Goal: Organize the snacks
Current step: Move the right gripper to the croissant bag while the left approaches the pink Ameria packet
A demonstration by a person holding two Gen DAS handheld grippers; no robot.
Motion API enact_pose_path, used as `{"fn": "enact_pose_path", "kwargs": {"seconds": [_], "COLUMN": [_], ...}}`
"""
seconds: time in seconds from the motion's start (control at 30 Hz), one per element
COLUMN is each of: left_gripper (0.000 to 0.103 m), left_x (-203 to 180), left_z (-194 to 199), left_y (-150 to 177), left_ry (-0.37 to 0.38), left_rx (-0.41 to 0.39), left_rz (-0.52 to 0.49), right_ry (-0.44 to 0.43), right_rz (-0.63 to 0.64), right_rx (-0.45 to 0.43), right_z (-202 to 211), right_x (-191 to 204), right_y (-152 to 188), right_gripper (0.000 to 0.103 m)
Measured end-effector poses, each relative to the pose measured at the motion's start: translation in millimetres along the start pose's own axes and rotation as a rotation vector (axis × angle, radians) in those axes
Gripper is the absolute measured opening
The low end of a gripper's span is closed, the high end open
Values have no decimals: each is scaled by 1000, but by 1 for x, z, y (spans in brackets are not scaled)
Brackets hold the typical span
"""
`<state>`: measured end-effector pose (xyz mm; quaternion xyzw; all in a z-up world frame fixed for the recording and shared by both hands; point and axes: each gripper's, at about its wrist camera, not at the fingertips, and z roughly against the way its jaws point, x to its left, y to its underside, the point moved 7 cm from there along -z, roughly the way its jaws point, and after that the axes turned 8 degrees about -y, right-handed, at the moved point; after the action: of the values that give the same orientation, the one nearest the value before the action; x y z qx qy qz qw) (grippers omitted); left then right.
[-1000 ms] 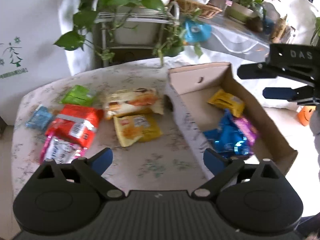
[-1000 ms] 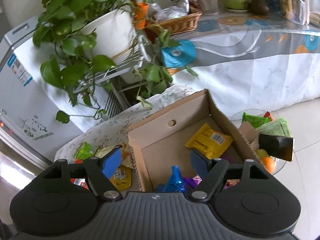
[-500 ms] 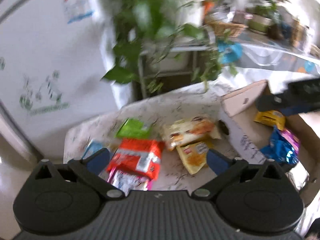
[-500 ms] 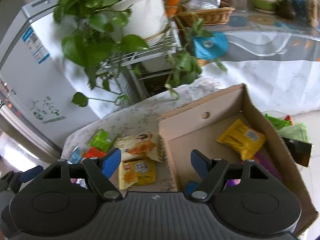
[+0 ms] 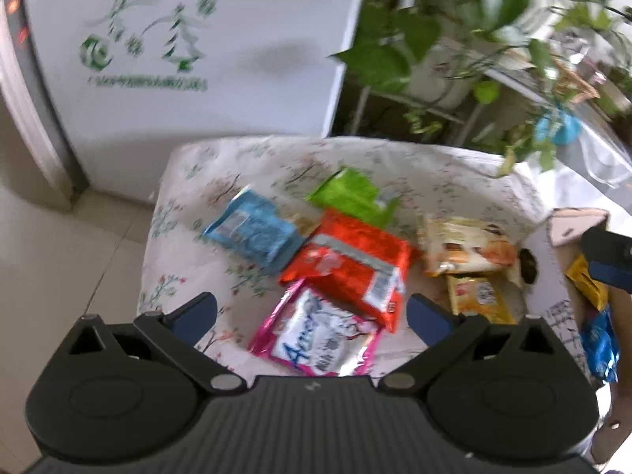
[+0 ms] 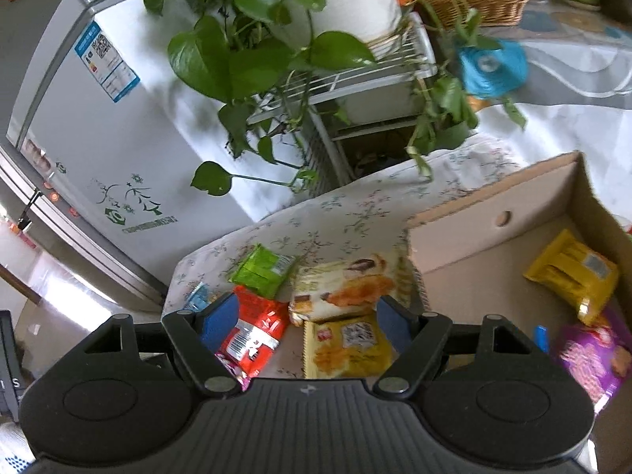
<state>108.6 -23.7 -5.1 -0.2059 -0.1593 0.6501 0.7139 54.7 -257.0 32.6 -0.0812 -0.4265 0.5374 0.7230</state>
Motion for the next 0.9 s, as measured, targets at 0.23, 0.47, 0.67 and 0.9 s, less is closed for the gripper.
{"fn": "enact_pose_path", "kwargs": {"seconds": [0.23, 0.47, 0.67, 0.9], "left_gripper": [101, 101, 101, 101], "left_x": [10, 6, -5, -8], "left_z": [-22, -41, -64, -82], "left_y": [-1, -28, -37, -36], "left_ry": [-38, -11, -39, -64], "left_rx": [37, 36, 58, 88], "left_rz": [8, 146, 150, 148], "right_ry": [-3, 34, 68, 142], "right_rz": [60, 129, 161, 242], "right_rx": [26, 74, 122, 196], "right_z": [-41, -82, -114, -136], "right_x": [2, -3, -9, -9], "right_y": [-13, -23, -20, -8], "right_gripper": [82, 82, 82, 84]}}
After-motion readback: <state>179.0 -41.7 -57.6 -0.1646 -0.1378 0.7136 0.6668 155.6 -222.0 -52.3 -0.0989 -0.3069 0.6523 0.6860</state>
